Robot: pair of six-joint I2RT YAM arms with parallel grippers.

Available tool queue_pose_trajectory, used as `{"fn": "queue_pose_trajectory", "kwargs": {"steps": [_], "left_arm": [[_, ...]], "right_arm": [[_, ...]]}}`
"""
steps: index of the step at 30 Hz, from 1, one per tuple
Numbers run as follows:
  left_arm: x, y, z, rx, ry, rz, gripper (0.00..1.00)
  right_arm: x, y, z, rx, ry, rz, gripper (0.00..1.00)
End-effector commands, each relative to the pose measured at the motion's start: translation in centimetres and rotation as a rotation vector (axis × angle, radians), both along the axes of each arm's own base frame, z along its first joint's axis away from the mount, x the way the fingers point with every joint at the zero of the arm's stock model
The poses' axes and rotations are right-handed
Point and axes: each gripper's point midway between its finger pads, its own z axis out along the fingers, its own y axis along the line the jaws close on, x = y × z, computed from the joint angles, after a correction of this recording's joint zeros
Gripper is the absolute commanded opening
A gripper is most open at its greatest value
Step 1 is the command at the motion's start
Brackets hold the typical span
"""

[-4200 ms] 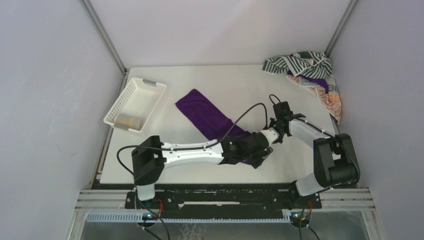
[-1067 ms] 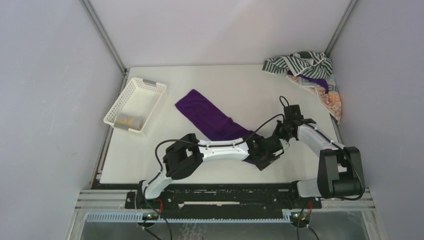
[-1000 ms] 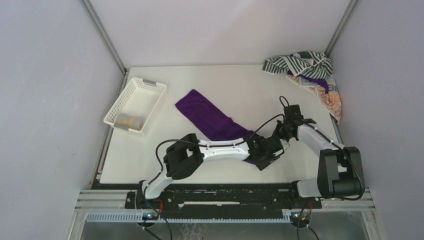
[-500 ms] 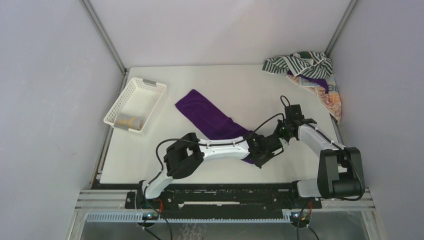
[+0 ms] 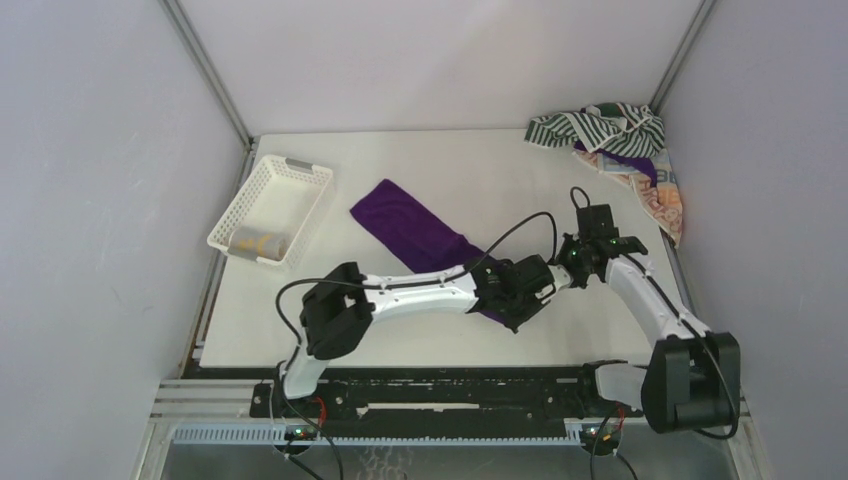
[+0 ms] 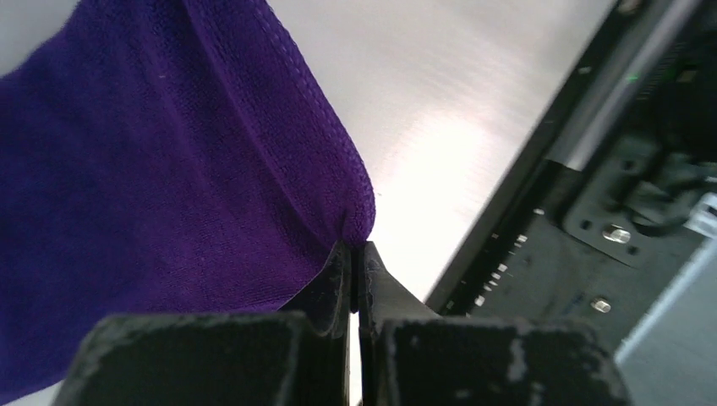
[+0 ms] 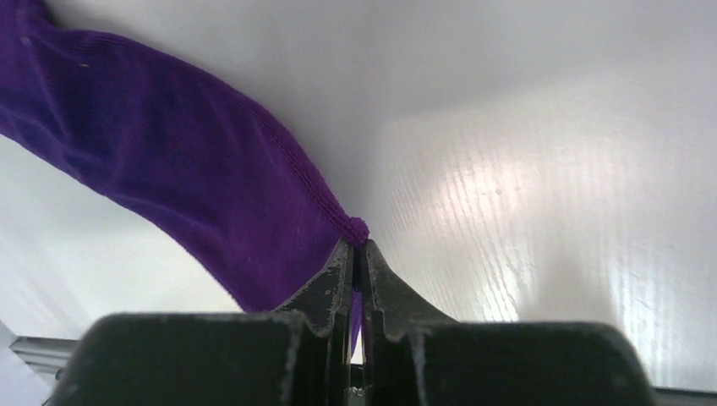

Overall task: Roll the towels
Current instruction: Fold the towel at the center of the board.

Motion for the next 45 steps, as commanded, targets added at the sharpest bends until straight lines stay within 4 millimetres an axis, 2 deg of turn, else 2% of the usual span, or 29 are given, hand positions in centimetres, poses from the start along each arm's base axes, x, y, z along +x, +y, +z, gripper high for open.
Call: {"fn": "queue_pose_trajectory", "kwargs": {"steps": [1,5,12,14,16,20,21,23,27,34,40,45], "left_arm": [[-2.5,-1.8,9.5,-0.202,0.011,-0.060,0.00],[-4.8,-2.6,13.1,-0.294,0.060,-0.113,0.00],[-8.8,-5.4,19.2,-0.445,0.100,-0.219,0.00],[-8.8,-5.4,20.1,-0.468,0.102,-0.212,0.00],[-8.0,-4.5,20.8,-0.497,0.083,-0.172,0.00],[-5.5,-1.8,20.2,-0.531,0.085,-0.051,0.00],[-4.8,-0.9,19.0,-0.519,0.093,-0.017,0.00],[-3.4,0.4,18.3,-0.529,0.105,0.044,0.00],[-0.7,2.8,16.8,-0.536,0.109,0.145,0.00],[4.4,7.5,13.7,-0.511,0.095,0.326,0.00],[7.4,10.7,12.2,-0.494,0.079,0.418,0.00],[9.0,12.4,11.6,-0.495,0.080,0.467,0.00]], "right_arm": [[0.5,-3.0,4.0,-0.131,-0.109,-0.054,0.00],[-0.5,-4.4,6.0,-0.160,-0.155,-0.103,0.00],[-1.6,-5.9,9.4,-0.182,-0.224,-0.130,0.00],[-1.5,-5.7,10.4,-0.177,-0.248,-0.113,0.00],[-0.9,-5.3,11.6,-0.160,-0.275,-0.091,0.00],[0.6,-4.2,13.0,-0.115,-0.305,-0.049,0.00],[1.2,-3.7,13.2,-0.104,-0.311,-0.035,0.00],[2.3,-2.6,13.5,-0.094,-0.317,-0.003,0.00],[5.0,0.6,13.4,-0.073,-0.324,0.071,0.00],[9.7,4.8,13.0,-0.058,-0.322,0.152,0.00],[13.2,8.3,13.3,-0.042,-0.333,0.213,0.00],[15.4,10.5,13.3,-0.038,-0.336,0.260,0.00]]}}
